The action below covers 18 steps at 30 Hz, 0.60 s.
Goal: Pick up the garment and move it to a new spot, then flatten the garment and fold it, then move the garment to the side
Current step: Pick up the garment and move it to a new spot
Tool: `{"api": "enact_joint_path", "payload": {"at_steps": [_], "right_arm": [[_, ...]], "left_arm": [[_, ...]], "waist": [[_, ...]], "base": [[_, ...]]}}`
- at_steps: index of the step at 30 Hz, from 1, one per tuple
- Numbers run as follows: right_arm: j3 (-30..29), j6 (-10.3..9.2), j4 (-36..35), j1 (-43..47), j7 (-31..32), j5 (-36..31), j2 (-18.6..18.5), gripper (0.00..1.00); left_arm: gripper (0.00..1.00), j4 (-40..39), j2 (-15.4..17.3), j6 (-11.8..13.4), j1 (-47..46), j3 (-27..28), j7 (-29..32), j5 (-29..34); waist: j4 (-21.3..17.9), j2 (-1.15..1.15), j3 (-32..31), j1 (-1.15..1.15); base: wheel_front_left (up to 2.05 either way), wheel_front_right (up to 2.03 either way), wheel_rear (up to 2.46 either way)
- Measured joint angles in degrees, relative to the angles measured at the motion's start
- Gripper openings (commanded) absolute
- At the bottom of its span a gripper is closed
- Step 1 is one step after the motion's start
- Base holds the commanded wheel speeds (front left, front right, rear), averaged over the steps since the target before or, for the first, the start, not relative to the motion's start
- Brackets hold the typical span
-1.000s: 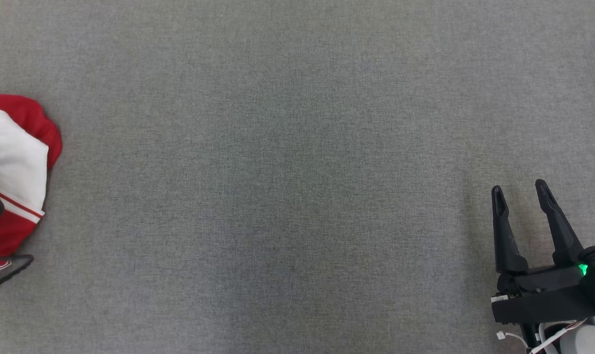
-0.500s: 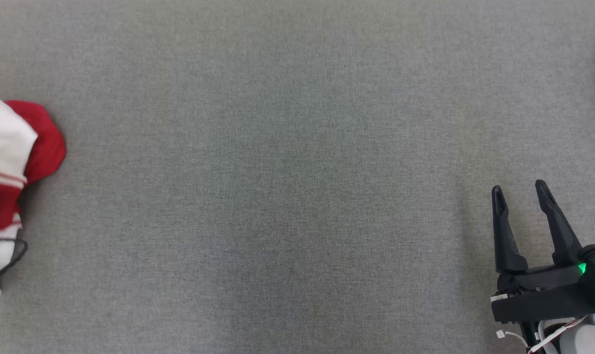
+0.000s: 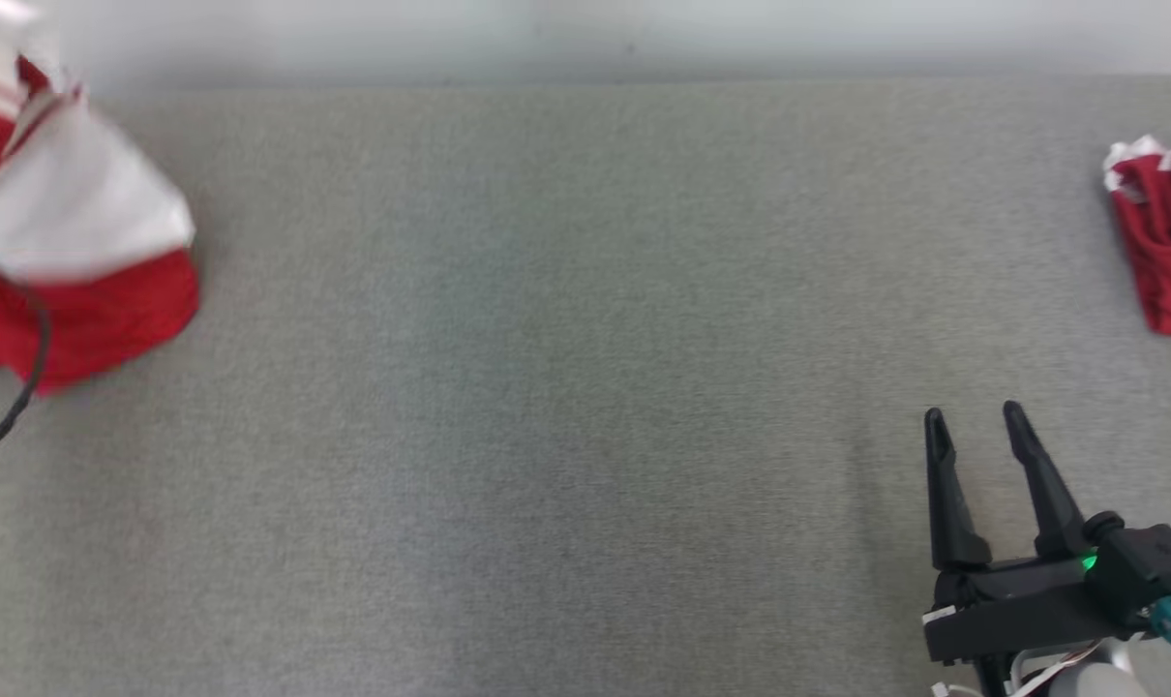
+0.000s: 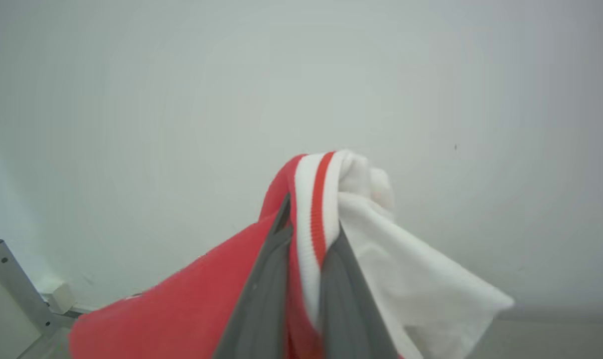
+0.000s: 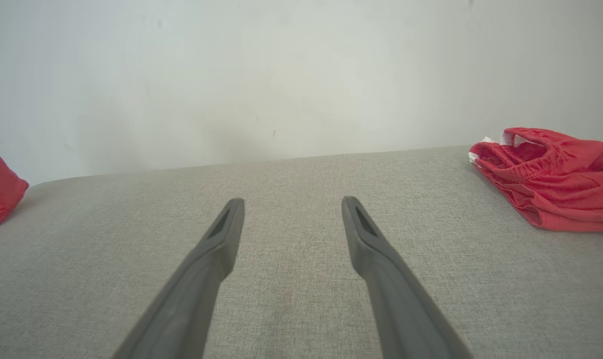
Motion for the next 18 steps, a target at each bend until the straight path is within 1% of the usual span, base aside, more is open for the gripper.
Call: {"api": "enact_joint_path", "payload": {"at_steps": [3, 6, 12, 18], "right_arm": [[0.49, 0.0, 1.45, -0.04, -0.7, 0.41, 0.91, 1.0], [0.96, 0.0, 3.56, -0.13, -1.43, 0.88, 1.63, 1.0], [2.02, 0.0, 7.71, -0.47, -2.56, 1.56, 3.25, 1.0], [2.35, 0.0, 10.56, -0.67, -2.99, 2.26, 4.2, 1.0]], "left_arm": [[0.0, -4.31, -0.15, 0.0, -1.43, -2.74, -0.24, -0.19], [0.0, -9.06, -1.04, 0.0, -2.48, -4.98, -0.99, 0.23], [0.0, -16.62, -4.88, 0.0, -3.13, -9.06, 0.69, 0.18], [0.0, -22.27, -8.98, 0.24, -3.92, -12.76, 3.37, -0.01]], "waist": [[-1.16, 0.0, -1.17, 0.0], [-2.83, 0.0, -2.05, 0.0], [-7.0, 0.0, -3.64, 0.0], [-11.76, 0.0, -4.93, 0.0]], "base": [[0.0, 0.0, 0.0], [0.0, 0.0, 0.0], [0.0, 0.0, 0.0], [0.0, 0.0, 0.0]]}}
